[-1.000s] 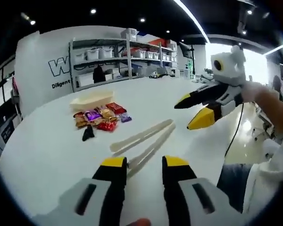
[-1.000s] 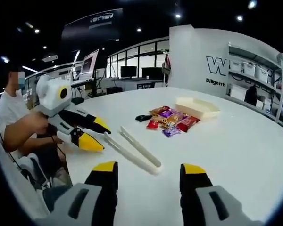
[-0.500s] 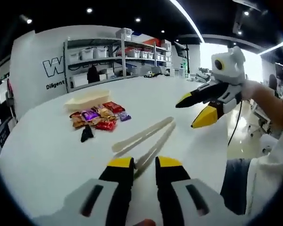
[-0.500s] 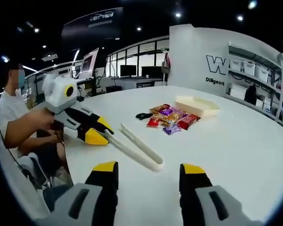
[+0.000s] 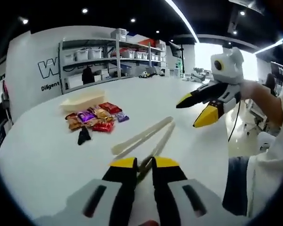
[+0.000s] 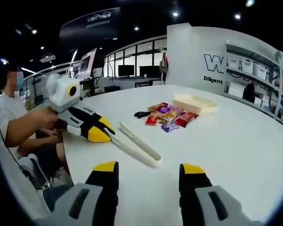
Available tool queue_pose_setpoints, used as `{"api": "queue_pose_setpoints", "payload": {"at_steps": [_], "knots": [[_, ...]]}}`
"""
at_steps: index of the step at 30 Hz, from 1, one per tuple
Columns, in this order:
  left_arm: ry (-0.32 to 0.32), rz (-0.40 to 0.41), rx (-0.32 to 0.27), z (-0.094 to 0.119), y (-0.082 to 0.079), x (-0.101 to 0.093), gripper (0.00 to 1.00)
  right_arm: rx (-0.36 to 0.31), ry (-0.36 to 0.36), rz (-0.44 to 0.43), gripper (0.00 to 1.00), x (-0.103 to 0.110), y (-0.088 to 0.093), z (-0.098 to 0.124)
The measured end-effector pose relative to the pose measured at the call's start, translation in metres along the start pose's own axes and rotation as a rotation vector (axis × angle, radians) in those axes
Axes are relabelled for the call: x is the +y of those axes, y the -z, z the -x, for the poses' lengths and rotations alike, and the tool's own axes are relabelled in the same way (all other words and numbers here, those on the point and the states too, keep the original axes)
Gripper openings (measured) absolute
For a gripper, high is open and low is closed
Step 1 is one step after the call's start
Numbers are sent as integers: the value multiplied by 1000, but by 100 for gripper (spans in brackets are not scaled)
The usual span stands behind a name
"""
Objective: Place the target food into the container with the food tongs after gripping and lifting it, then release it inside without dropping or visibly crushing the food.
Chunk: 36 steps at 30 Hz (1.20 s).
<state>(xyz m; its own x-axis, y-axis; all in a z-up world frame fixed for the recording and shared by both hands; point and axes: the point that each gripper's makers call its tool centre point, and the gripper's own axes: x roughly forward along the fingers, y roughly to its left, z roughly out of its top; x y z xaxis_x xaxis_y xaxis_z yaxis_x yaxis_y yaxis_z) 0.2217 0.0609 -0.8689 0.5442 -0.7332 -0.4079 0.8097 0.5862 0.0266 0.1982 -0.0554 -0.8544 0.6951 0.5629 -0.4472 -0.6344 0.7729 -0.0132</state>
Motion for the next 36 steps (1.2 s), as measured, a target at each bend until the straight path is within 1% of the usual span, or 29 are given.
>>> {"api": "queue_pose_setpoints", "payload": {"at_steps": [5,9,14,19,20,24,28,31,36], "knots": [[13,-15,-5,0,-1,-2,11,4,2,-1,46,0,2,1],[28,-6,-16,0,0,-1,11,4,0,3,45,0,2,1],[66,1,-19,0,-1,-3,10,5,0,11,45,1,3,3],[124,43,-26,0,-1,-10,7,8,4,11,44,-1,6,3],[147,62,-29,0,-1,-14,6,8,3,10,44,-1,6,4],[157,42,-31,-1,-2,-16,4,9,0,9,43,0,8,4],[196,79,-33,-2,-3,-23,2,11,-2,15,43,1,8,4],[197,77,-36,-2,-3,-22,2,10,-1,13,43,1,8,5],[207,140,-59,-1,-7,-21,1,8,-2,16,42,1,8,4]]}}
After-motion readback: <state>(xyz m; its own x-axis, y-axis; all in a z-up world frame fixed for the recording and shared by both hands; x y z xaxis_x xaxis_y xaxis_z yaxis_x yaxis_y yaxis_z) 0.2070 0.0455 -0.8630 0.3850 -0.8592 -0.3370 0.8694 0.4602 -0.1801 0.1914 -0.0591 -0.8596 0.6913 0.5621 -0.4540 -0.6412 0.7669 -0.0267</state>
